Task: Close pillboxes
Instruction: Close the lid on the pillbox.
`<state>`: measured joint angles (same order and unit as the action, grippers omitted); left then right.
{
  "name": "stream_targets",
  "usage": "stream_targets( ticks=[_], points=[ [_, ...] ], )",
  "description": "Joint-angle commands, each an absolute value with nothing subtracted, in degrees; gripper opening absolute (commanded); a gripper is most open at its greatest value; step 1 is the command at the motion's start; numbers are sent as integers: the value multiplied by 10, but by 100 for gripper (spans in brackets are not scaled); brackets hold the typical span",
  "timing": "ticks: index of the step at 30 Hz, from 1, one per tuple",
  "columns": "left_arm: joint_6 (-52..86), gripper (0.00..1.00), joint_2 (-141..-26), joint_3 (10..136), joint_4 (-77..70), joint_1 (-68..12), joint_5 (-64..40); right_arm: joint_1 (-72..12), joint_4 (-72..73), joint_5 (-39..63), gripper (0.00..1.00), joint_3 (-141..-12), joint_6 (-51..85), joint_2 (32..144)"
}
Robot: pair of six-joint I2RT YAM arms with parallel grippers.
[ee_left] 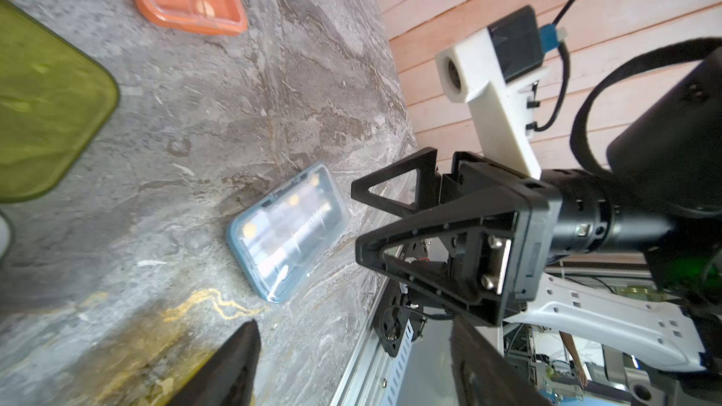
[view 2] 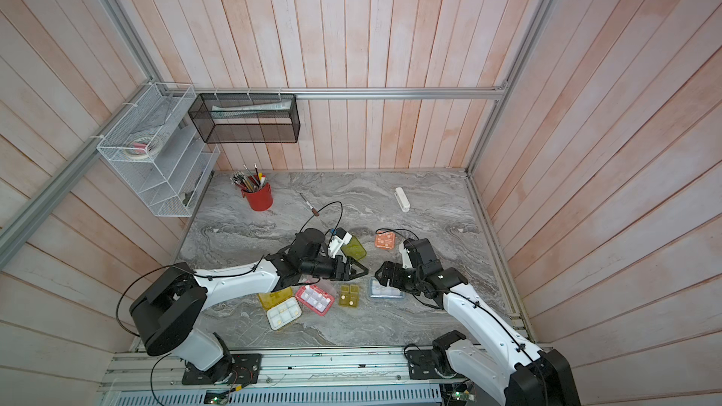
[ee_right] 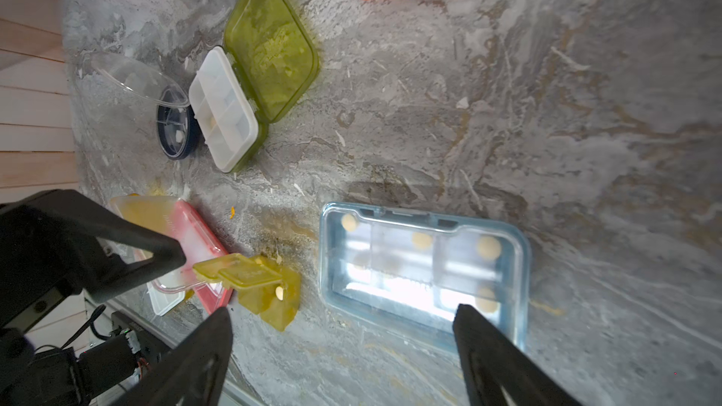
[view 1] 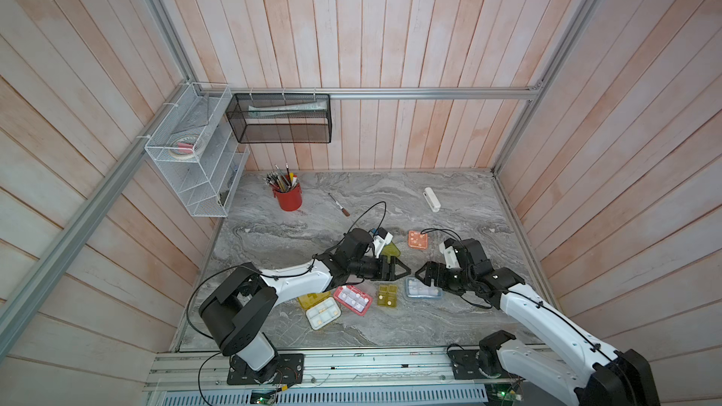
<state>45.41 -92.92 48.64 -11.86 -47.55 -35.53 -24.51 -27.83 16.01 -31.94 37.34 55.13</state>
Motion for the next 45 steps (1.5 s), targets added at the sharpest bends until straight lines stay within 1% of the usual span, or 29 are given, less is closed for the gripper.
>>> stream_targets(
  ticks=[1, 6, 10, 14, 16, 20, 31, 45],
  points=[
    [463, 75, -954, 508, -142, -492, -359, -246, -322, 111, 91, -309, 378, 540],
    [468, 67, -987, 550, -144, -517, -361, -246, -336, 88, 90, -304, 391, 526],
    [474, 53, -1001, 555, -150, -521, -364, -240, -349, 68, 89, -304, 405, 502],
    [473, 49, -1015, 559, -134, -522, -358, -232, -346, 74, 89, -303, 409, 483],
    [460, 48, -1020, 573, -103, -525, -341, -231, -341, 79, 89, -303, 410, 483],
    [419, 47, -1034, 622, -10, -534, -290, -231, -318, 106, 88, -294, 408, 490],
    [367, 48, -1068, 690, 120, -535, -220, -231, -282, 138, 88, -281, 404, 502],
    [354, 48, -1098, 696, 137, -535, -212, -231, -269, 164, 86, -271, 403, 485]
  ],
)
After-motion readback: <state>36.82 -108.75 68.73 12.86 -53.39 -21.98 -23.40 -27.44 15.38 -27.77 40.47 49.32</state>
